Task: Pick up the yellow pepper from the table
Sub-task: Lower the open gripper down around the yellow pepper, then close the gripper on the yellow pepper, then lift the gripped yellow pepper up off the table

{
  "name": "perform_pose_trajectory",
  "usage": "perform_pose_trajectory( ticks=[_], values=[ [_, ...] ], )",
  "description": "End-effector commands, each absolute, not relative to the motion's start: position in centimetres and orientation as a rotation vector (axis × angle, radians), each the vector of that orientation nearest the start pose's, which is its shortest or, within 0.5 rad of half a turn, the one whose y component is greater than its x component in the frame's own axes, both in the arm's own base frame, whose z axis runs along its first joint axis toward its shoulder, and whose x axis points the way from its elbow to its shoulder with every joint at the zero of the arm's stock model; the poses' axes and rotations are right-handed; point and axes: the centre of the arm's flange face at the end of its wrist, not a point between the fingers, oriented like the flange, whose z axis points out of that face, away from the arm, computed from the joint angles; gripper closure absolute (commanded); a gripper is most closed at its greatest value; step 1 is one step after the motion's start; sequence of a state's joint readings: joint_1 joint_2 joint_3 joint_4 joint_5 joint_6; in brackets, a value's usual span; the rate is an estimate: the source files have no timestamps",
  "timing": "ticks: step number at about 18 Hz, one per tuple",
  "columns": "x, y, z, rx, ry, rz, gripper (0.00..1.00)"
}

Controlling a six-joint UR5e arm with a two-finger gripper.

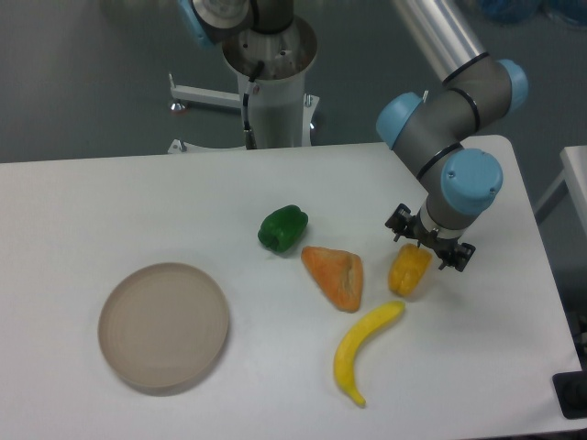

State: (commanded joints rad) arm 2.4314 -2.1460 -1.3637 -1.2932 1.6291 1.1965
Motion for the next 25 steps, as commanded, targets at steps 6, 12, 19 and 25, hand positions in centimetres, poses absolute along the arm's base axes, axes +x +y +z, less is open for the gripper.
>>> perform_pose_trajectory(
  ticks=[6, 12, 19, 25],
  values=[
    [-43.8, 54.6, 26.7, -3.189, 0.548, -0.078, 0.22],
    [-43.8, 54.7, 27.2, -3.182, 0.548, -0.073, 0.53],
    [-43.9, 55.7, 29.8, -3.122, 0.552, -0.035, 0.56],
    [-43.0, 59.0, 34.1, -3.012, 0.613, 0.044, 0.56]
  ],
)
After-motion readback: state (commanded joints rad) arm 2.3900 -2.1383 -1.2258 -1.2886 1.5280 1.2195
